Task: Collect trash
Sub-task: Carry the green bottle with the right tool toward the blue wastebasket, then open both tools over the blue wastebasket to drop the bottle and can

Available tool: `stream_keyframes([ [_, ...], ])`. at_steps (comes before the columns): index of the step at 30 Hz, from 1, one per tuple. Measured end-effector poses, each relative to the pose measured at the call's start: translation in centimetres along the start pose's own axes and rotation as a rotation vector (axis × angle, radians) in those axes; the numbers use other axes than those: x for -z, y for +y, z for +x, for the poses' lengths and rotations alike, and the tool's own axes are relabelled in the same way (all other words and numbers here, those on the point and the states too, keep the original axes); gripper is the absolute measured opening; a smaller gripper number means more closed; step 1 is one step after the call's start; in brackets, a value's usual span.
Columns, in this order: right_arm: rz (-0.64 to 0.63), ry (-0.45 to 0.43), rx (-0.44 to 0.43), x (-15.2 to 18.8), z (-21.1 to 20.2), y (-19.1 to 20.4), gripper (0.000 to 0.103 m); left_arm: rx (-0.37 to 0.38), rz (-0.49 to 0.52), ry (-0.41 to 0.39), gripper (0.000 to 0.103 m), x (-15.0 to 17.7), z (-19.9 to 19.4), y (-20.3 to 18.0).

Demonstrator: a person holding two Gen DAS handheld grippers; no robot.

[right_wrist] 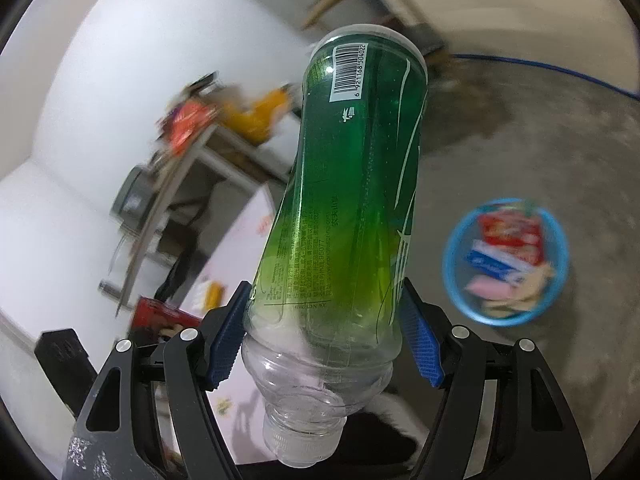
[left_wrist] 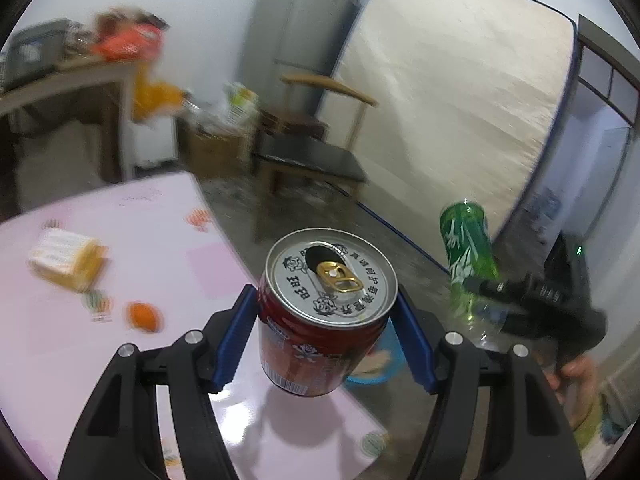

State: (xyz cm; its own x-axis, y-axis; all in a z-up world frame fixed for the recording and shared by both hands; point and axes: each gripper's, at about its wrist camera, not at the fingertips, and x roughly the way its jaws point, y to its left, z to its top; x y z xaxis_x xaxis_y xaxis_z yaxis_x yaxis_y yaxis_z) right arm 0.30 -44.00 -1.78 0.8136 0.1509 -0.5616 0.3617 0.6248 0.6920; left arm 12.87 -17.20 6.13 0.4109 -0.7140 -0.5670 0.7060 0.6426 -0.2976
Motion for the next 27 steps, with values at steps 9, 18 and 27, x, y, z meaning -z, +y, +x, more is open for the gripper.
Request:
stream_keyframes([
  [9,0.172,0.116,0.120,-0.5,4.2,-10.0,0.068,0.156,-0.038,0.259,0.065,-1.4,13.8,-5.1],
  [18,0.324,0.220,0.216,-2.5,13.4,-20.3,0.074,0.085,-0.094,0.357,0.080,-1.6,23.4,-6.0],
  [27,0.352,0.262,0.257,0.0,14.4,-22.2,0.071,0.115,-0.110,0.269,0.081,-1.3,17.2,-3.1],
])
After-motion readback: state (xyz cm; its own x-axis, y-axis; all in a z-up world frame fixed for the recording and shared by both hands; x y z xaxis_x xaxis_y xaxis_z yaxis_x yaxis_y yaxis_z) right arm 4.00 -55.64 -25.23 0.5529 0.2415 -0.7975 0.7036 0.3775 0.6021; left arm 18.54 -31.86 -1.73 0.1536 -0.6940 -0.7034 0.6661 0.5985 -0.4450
